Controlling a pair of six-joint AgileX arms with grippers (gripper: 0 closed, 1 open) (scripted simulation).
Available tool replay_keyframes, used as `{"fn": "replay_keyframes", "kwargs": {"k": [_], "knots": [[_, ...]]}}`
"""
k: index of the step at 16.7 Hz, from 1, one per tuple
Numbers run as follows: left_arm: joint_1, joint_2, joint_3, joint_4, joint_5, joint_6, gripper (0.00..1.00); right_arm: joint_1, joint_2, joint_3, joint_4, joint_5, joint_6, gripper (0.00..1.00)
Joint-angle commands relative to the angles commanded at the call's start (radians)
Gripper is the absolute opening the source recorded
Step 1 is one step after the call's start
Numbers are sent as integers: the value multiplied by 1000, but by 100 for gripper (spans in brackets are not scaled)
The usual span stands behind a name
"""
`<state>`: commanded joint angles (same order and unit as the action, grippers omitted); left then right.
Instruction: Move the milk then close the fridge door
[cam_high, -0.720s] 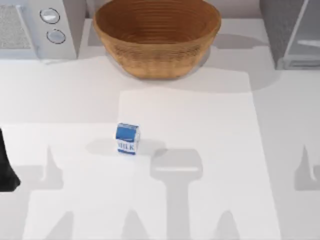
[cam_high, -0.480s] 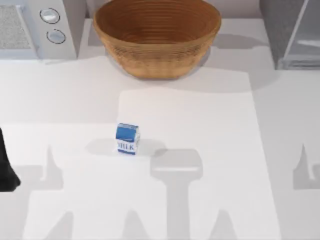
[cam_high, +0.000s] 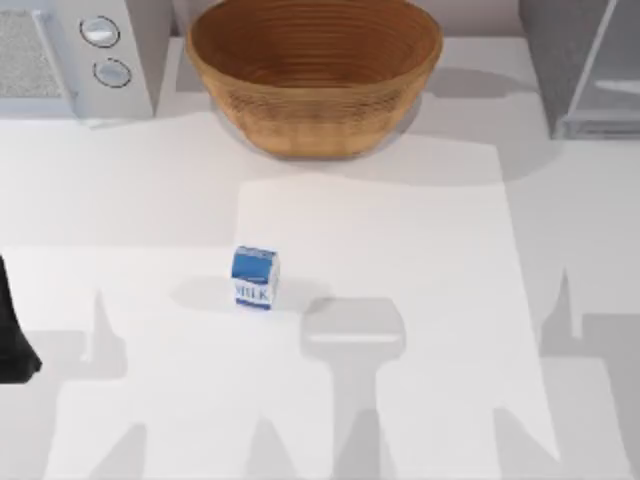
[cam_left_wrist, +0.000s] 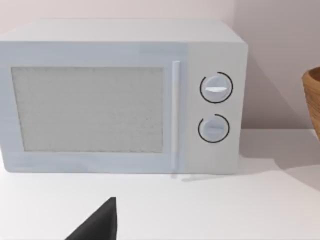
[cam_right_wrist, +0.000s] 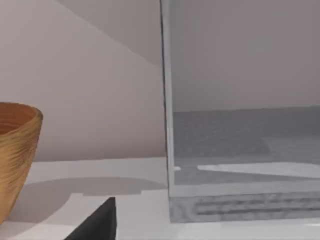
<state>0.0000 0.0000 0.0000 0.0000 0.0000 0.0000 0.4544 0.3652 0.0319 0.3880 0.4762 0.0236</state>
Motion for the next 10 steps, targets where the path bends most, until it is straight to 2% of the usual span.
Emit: {"fn": "replay_keyframes", "kwargs": {"k": [6,10], "knots": [[0,0,0,0,0,0,100,313,268,-6,221,325,-9,100],[0,0,0,0,0,0,100,457,391,-8,331,445,-6,100]]}}
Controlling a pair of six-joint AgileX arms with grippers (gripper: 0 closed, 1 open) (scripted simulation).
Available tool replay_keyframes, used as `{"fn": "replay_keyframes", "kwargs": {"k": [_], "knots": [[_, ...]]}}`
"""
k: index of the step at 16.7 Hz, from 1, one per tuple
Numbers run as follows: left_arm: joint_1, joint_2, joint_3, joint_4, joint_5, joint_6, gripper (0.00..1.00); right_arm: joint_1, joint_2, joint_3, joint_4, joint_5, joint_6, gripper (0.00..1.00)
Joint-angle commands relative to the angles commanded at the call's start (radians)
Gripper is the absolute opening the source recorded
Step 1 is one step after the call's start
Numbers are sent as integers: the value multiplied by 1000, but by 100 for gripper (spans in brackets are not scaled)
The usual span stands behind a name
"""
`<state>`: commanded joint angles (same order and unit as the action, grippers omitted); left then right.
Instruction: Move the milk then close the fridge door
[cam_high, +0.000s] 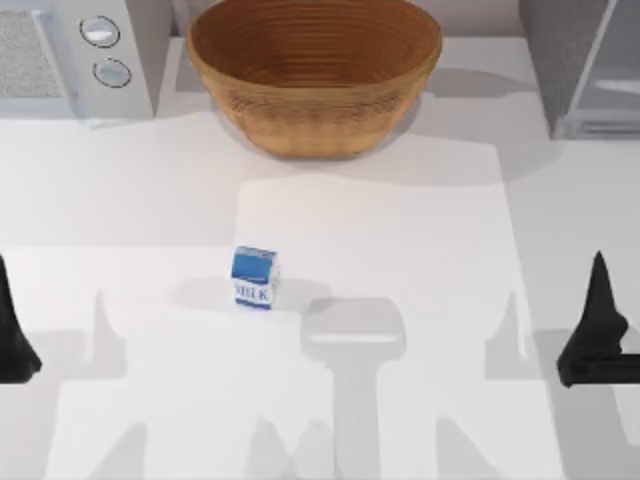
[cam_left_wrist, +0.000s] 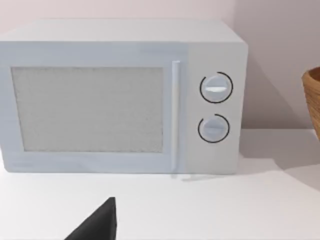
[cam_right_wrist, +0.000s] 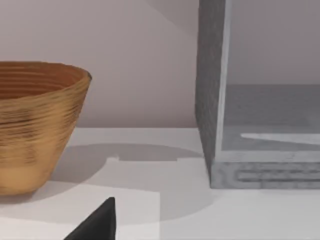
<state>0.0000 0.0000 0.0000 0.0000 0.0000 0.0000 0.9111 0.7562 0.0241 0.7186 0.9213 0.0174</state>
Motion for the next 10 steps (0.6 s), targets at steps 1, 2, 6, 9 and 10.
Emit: {"fn": "replay_keyframes", "kwargs": {"k": [1,2,6,9,10], "knots": [[0,0,0,0,0,0,100,11,10,0,10,6,1,100],[0,0,0,0,0,0,100,13,12,0,11,7,1,100],[0,0,0,0,0,0,100,9,10,0,8,5,1,100],[0,0,0,0,0,0,100,33,72,62,32,31,5,100],[0,0,0,0,0,0,100,47,115,102,47,48,8,100]]}}
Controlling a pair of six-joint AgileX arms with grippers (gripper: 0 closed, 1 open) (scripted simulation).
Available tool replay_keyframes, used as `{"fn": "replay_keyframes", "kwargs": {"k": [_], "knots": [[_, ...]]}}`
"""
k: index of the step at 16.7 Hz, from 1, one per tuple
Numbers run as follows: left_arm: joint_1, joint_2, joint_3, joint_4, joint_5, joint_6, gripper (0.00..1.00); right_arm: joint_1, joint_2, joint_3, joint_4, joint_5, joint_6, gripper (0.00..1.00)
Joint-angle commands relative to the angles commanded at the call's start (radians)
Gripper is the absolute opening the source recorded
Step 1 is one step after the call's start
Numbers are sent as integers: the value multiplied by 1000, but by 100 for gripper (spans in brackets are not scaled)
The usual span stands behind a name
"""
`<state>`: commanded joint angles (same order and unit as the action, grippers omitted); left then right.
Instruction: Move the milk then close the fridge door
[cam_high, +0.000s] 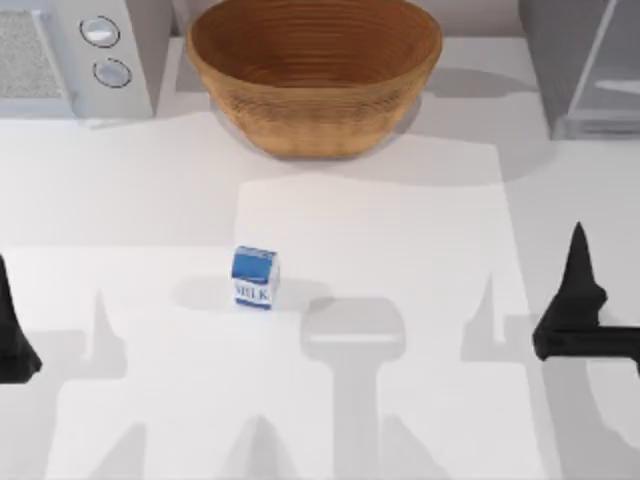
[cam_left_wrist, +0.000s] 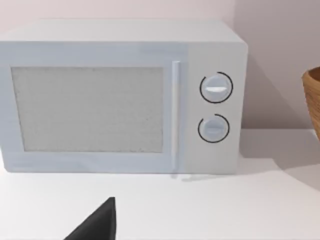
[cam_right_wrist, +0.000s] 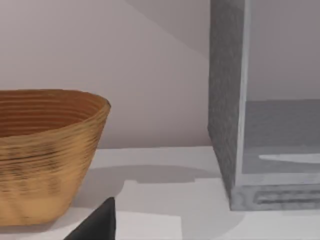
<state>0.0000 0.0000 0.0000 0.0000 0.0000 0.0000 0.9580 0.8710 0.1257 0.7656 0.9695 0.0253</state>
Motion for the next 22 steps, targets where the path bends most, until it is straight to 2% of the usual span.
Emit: {"fn": "replay_keyframes", "kwargs": {"k": [5,15,19,22], "knots": [[0,0,0,0,0,0,100,88,362,302,104,127,17,100],[0,0,0,0,0,0,100,235,1376,1056,302,416,52,100],[0,0,0,0,0,0,100,256,1642,1250,323,487,54,100],[0,0,0,0,0,0,100,260,1734,1318,323,511,52,100]]}}
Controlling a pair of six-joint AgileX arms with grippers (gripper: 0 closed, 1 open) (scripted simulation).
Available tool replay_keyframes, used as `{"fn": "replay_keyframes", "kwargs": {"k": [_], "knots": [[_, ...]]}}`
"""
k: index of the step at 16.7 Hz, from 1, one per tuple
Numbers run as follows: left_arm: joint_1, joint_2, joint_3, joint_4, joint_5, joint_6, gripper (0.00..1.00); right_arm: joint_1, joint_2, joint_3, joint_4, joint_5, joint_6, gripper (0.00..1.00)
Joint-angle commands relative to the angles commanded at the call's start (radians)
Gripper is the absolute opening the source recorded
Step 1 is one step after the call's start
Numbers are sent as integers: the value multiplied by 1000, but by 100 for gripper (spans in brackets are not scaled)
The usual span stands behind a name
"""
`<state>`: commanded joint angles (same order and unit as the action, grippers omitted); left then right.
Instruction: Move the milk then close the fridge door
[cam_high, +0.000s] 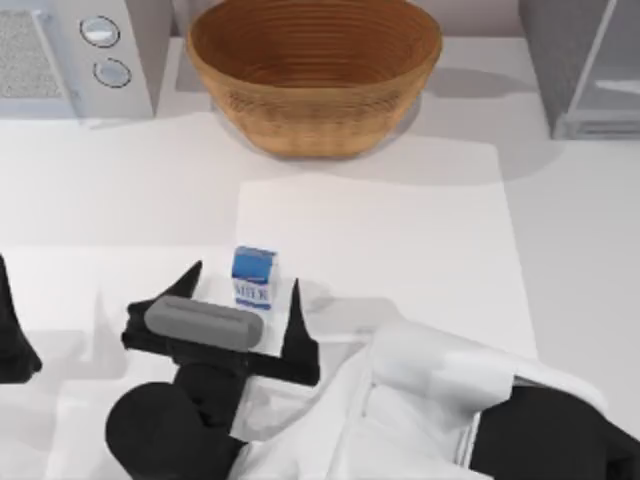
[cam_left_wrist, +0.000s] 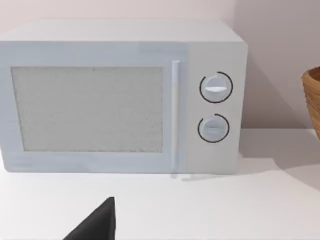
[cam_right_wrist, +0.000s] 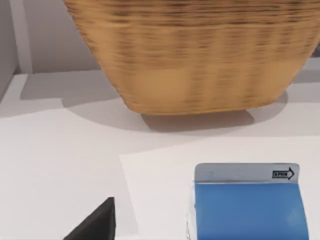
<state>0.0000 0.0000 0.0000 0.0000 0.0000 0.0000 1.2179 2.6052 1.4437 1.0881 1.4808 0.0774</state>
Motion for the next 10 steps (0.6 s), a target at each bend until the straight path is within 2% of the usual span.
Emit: {"fn": "replay_keyframes", "kwargs": {"k": [6,10], "knots": [[0,0,0,0,0,0,100,-8,8,4,-1,-3,-1,100],[0,0,0,0,0,0,100,-65,24,33,16,-62,-28,100]]}}
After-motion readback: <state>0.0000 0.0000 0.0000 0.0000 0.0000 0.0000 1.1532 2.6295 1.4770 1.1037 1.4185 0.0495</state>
